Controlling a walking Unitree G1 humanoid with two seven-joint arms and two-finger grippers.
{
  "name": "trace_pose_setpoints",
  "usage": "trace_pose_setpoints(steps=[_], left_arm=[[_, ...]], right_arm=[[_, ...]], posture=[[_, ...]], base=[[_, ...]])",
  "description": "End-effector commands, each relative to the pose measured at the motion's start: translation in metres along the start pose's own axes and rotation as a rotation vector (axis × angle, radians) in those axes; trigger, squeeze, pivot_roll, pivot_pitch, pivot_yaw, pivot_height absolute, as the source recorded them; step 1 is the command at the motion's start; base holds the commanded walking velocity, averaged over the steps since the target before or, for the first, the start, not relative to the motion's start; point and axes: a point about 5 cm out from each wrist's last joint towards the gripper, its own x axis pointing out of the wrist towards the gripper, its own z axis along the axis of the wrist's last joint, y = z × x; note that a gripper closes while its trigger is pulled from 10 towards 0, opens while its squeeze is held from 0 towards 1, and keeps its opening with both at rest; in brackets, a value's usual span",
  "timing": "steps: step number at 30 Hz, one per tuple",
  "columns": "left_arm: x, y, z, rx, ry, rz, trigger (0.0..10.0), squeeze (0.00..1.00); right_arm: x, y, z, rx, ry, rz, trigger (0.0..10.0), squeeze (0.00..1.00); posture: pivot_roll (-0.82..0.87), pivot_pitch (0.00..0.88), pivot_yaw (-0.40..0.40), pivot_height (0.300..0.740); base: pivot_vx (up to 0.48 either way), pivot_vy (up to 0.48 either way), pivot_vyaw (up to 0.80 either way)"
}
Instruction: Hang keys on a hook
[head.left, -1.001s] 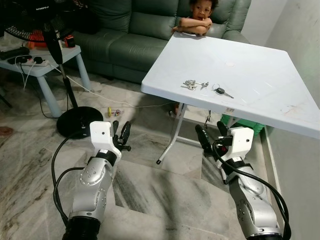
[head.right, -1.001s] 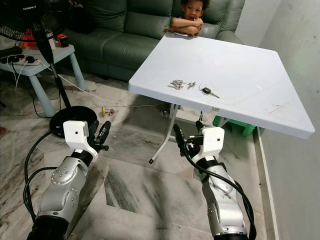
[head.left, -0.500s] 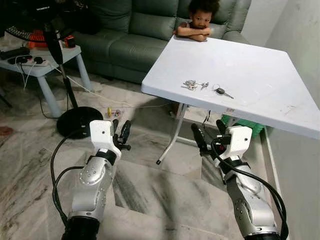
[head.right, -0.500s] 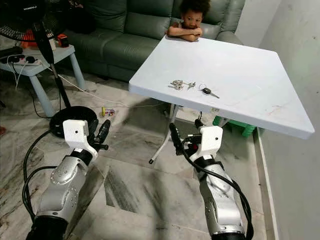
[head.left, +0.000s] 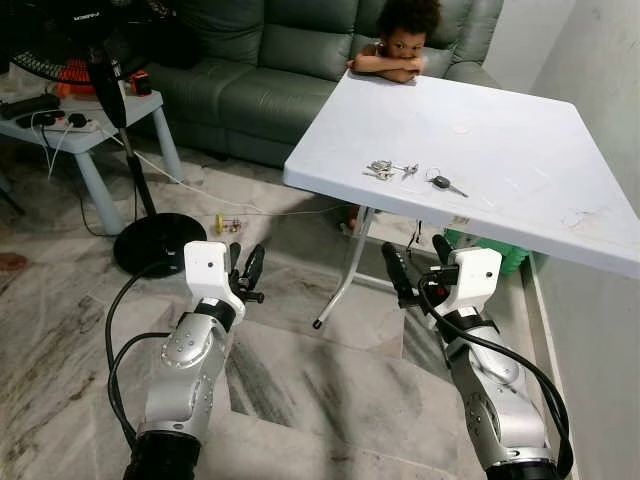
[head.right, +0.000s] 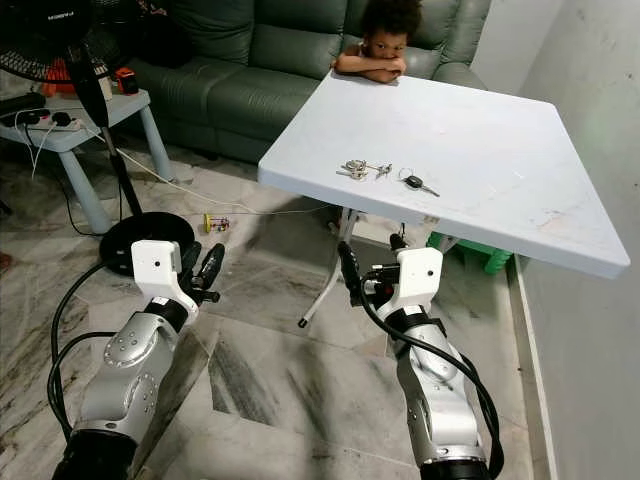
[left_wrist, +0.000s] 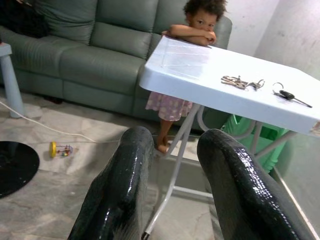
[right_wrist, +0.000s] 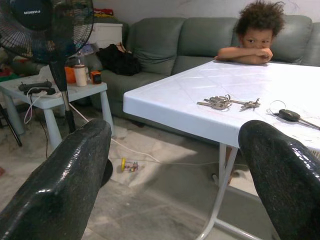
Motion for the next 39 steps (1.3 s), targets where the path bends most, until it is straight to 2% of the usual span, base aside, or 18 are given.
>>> trace_pose_setpoints(steps=[1, 39], left_arm=[[0.0023, -0.0046, 0.0065, -0.004, -0.018, -0.027, 10.0, 0.0], [0.0032, -0.0138, 0.0026, -0.009, 0.006, -0.049, 10.0, 0.0]], right_arm=[[-0.0012, -0.0059, 0.0007, -0.011, -0.006, -0.023, 10.0, 0.0], [-0.0034, -0.0031, -0.0014, -0.018, 0.004, 0.003, 10.0, 0.0]], posture=[[0.11, 0.0, -0.071, 0.74], [0.12, 0.0, -0.088, 0.74]], base=[[0.458, 0.0, 0.0], [0.429, 0.0, 0.0]])
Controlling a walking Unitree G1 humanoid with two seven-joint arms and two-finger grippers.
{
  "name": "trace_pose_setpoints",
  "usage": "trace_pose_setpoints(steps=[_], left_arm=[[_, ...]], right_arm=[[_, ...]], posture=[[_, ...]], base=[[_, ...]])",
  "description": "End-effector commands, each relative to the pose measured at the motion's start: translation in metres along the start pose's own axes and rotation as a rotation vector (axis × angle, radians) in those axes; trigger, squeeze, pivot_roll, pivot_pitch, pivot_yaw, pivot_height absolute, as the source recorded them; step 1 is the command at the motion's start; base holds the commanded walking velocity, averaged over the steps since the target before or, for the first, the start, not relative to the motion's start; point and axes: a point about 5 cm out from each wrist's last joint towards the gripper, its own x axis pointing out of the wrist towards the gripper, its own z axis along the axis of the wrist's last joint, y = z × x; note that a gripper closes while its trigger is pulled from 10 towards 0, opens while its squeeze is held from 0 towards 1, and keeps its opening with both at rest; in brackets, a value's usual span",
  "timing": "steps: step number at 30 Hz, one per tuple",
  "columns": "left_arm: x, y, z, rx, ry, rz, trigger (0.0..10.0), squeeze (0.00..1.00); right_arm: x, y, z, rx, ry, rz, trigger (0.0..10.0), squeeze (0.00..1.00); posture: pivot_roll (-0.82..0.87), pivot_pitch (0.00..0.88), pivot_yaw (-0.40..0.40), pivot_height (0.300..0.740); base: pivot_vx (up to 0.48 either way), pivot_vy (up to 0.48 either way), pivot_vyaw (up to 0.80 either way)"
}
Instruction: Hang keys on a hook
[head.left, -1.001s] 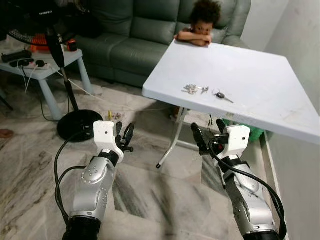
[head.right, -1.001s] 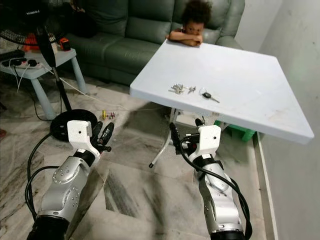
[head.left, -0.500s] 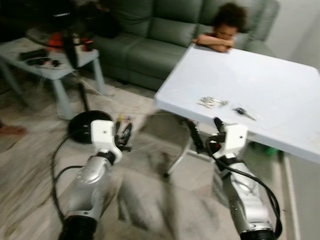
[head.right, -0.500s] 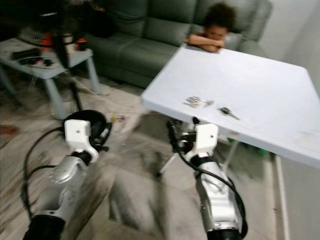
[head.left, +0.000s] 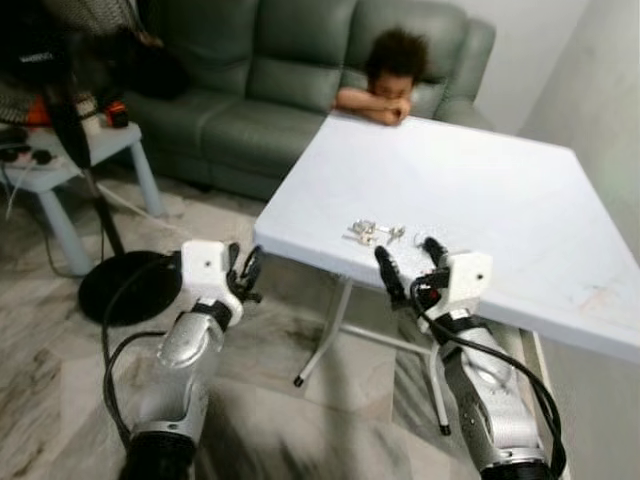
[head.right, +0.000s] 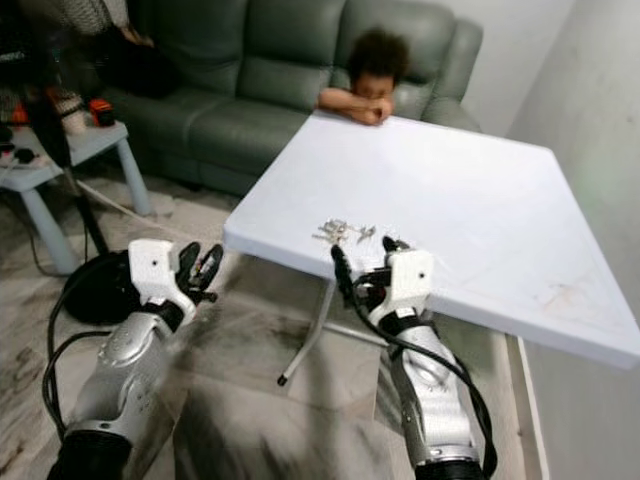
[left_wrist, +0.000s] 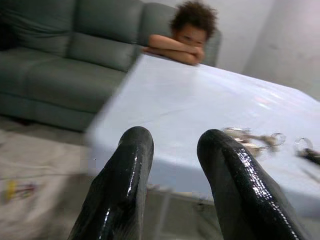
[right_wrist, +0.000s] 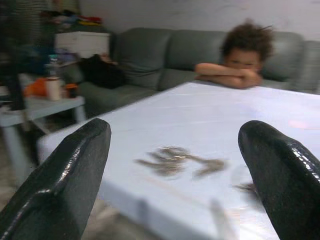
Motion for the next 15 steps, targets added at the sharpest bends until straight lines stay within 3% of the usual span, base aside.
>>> trace_pose_setpoints(steps=[1, 9, 15], left_arm=[[0.004, -0.014, 0.001, 0.001, -0.002, -0.051, 10.0, 0.0], [0.004, -0.016, 0.0, 0.035, 0.003, -0.047, 10.0, 0.0], [0.003, -0.021, 0.001, 0.049, -0.024, -0.032, 10.0, 0.0]], right_arm=[[-0.005, -0.01, 0.002, -0.016, 0.004, -0.022, 10.0, 0.0], [-0.008, -0.011, 0.0, -0.028, 0.018, -0.007, 10.0, 0.0], [-0.012, -0.022, 0.0, -0.054, 0.044, -0.008, 10.0, 0.0]], posture=[[0.11, 0.0, -0.088, 0.74], [0.11, 0.0, -0.09, 0.74], [0.11, 0.0, -0.086, 0.74]], base=[[0.398, 0.0, 0.0], [0.372, 0.0, 0.0], [0.0, 0.0, 0.0]])
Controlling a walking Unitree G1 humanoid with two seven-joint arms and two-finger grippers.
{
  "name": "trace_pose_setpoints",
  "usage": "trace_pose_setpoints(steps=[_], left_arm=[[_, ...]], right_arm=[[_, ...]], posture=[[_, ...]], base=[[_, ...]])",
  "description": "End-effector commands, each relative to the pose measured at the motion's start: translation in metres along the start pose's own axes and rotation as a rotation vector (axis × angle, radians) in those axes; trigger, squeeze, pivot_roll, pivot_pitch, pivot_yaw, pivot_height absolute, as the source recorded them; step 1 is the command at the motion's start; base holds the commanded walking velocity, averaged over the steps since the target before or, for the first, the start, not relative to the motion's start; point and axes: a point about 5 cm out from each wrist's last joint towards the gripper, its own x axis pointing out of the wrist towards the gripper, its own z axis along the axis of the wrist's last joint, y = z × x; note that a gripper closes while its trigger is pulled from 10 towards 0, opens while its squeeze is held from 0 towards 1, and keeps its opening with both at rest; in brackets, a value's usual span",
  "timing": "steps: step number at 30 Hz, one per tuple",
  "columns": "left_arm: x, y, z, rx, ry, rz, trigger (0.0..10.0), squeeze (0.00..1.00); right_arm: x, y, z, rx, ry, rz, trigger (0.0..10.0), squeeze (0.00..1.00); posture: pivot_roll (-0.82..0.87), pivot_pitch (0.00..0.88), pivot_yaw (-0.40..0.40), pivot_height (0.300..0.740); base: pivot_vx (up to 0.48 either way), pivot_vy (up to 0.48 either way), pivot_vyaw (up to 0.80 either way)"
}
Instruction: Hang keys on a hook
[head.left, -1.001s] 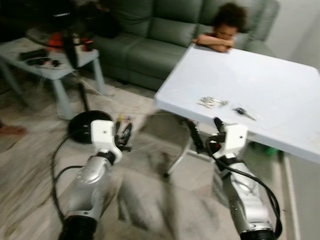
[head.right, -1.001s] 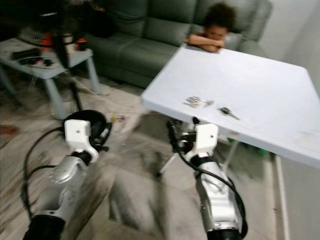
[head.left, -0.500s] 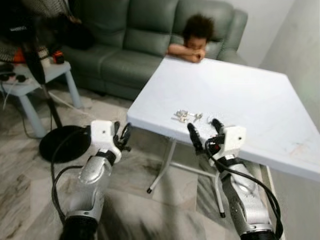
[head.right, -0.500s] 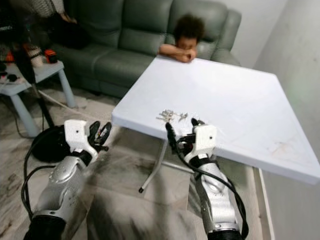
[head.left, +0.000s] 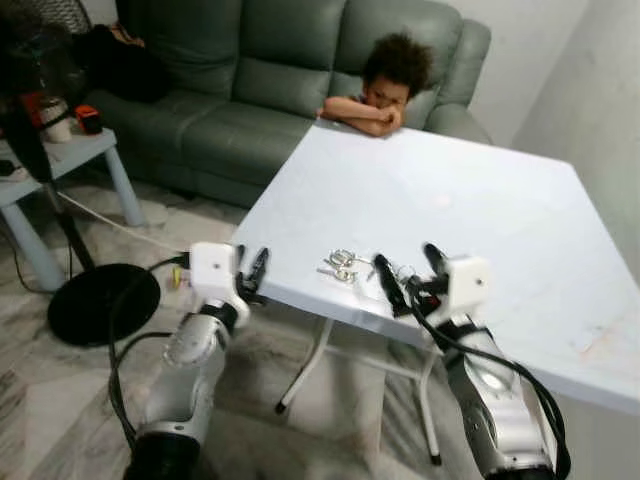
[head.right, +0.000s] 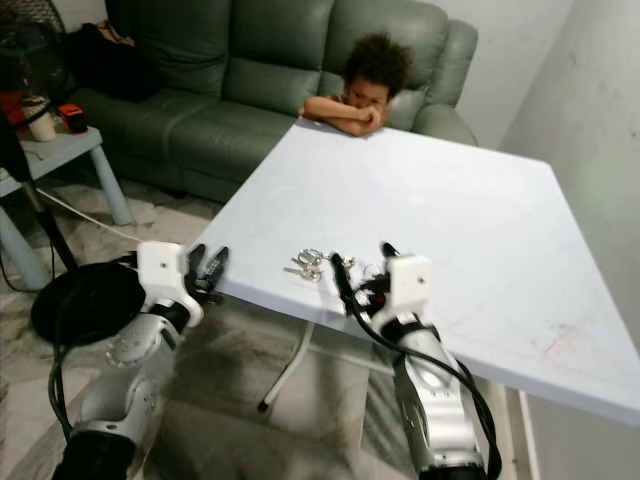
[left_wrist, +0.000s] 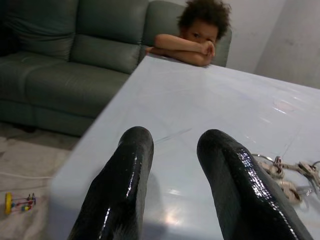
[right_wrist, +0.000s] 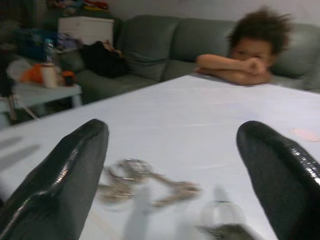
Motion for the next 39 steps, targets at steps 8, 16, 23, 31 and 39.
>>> trace_pose_setpoints(steps=[8, 16, 23, 31, 39], left_arm=[[0.0, -0.017, 0.001, -0.007, -0.014, -0.041, 10.0, 0.0], [-0.001, -0.026, 0.0, -0.015, -0.021, -0.086, 10.0, 0.0], [-0.001, -0.03, 0.001, -0.026, -0.029, -0.098, 10.0, 0.0], [-0.003, -0.034, 0.0, -0.026, -0.024, -0.108, 10.0, 0.0], [-0.009, -0.048, -0.002, -0.036, -0.024, -0.178, 10.0, 0.0]], right_arm=[[-0.01, -0.034, 0.003, -0.064, 0.057, -0.009, 10.0, 0.0], [0.006, -0.047, 0.013, -0.105, 0.094, 0.081, 10.0, 0.0], [0.028, -0.053, 0.027, -0.127, 0.084, 0.152, 10.0, 0.0], [0.045, -0.047, 0.031, -0.108, 0.103, 0.248, 10.0, 0.0], [0.06, -0.034, 0.022, -0.136, 0.2, 0.41, 10.0, 0.0]], posture=[[0.1, 0.0, -0.089, 0.74], [0.09, 0.0, -0.088, 0.74], [0.09, 0.0, -0.093, 0.74], [0.09, 0.0, -0.092, 0.74], [0.09, 0.0, -0.102, 0.74]], base=[[0.0, 0.0, 0.0], [0.0, 0.0, 0.0], [0.0, 0.0, 0.0], [0.0, 0.0, 0.0], [0.0, 0.0, 0.0]])
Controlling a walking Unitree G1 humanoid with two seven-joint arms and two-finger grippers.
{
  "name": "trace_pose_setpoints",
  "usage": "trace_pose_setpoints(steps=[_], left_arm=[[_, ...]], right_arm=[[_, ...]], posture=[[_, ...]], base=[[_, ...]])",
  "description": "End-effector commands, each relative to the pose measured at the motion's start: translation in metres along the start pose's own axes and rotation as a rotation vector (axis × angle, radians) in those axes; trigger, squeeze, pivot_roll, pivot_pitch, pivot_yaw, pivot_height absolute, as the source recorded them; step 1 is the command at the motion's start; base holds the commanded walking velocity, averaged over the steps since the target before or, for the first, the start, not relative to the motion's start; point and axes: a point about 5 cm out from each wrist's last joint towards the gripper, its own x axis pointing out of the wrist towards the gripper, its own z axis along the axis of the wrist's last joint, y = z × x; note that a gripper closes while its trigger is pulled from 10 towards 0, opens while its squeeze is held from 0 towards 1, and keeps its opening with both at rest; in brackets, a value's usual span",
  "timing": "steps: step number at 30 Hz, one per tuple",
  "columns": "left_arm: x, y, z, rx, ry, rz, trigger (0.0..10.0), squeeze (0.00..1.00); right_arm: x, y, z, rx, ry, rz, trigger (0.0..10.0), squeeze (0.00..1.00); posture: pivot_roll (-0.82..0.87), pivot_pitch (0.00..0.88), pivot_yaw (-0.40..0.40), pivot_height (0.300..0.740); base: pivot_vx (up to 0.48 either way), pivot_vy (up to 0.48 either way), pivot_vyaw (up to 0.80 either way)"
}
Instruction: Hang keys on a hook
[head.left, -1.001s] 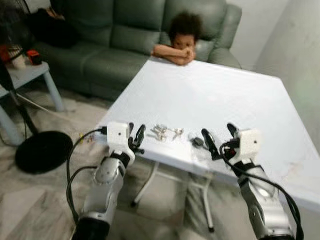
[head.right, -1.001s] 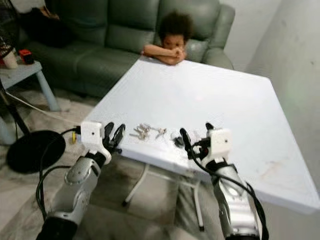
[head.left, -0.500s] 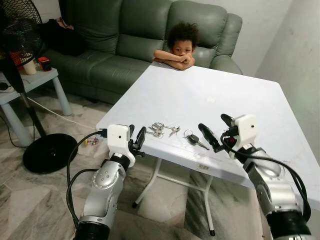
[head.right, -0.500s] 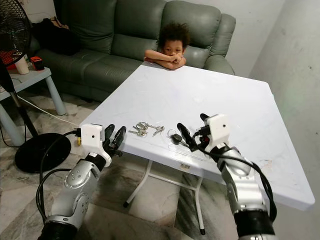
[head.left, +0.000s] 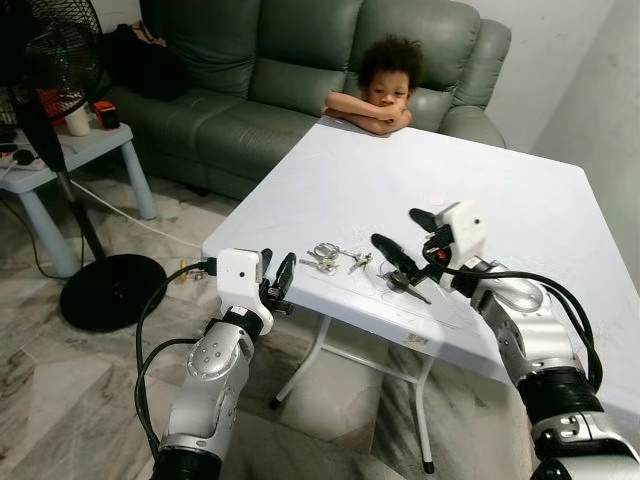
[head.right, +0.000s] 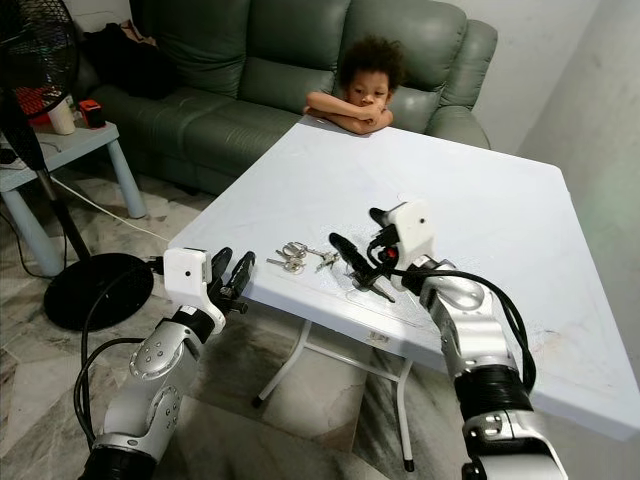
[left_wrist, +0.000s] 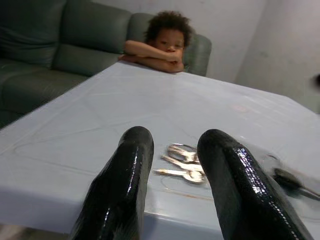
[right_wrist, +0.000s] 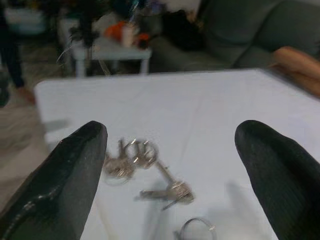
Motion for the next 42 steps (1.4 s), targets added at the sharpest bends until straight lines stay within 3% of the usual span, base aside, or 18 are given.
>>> trace_pose_setpoints(steps=[1, 7, 18, 20, 30, 34, 42], left_arm=[[0.001, -0.013, 0.001, -0.002, 0.001, -0.062, 10.0, 0.0], [-0.003, -0.026, -0.003, -0.004, 0.014, -0.103, 10.0, 0.0], [-0.007, -0.032, -0.003, -0.003, 0.029, -0.139, 10.0, 0.0], [-0.011, -0.035, -0.004, -0.016, 0.028, -0.15, 10.0, 0.0], [-0.012, -0.037, -0.005, -0.014, 0.038, -0.144, 10.0, 0.0], [-0.011, -0.039, -0.004, -0.016, 0.038, -0.143, 10.0, 0.0], [-0.011, -0.04, -0.005, -0.027, 0.044, -0.15, 10.0, 0.0]], right_arm=[[0.003, -0.001, 0.001, -0.013, 0.02, 0.024, 10.0, 0.0], [0.016, -0.006, 0.0, 0.048, 0.066, -0.023, 10.0, 0.0], [0.026, -0.006, -0.01, 0.054, 0.173, -0.066, 10.0, 0.0], [0.029, -0.006, -0.013, 0.027, 0.207, -0.139, 10.0, 0.0], [0.032, -0.004, -0.019, 0.02, 0.198, -0.24, 10.0, 0.0], [0.029, -0.002, -0.031, -0.003, 0.262, -0.31, 10.0, 0.0], [0.025, 0.005, -0.04, -0.003, 0.255, -0.259, 10.0, 0.0]], posture=[[0.09, 0.0, -0.102, 0.74], [0.1, 0.009, -0.111, 0.74], [0.11, 0.026, -0.118, 0.74], [0.11, 0.027, -0.12, 0.74], [0.11, 0.028, -0.125, 0.74], [0.11, 0.024, -0.122, 0.74], [0.11, 0.032, -0.122, 0.74]], base=[[0.0, 0.0, 0.0], [0.0, 0.0, 0.0], [0.0, 0.0, 0.0], [0.0, 0.0, 0.0], [0.0, 0.0, 0.0], [0.0, 0.0, 0.0], [0.0, 0.0, 0.0]])
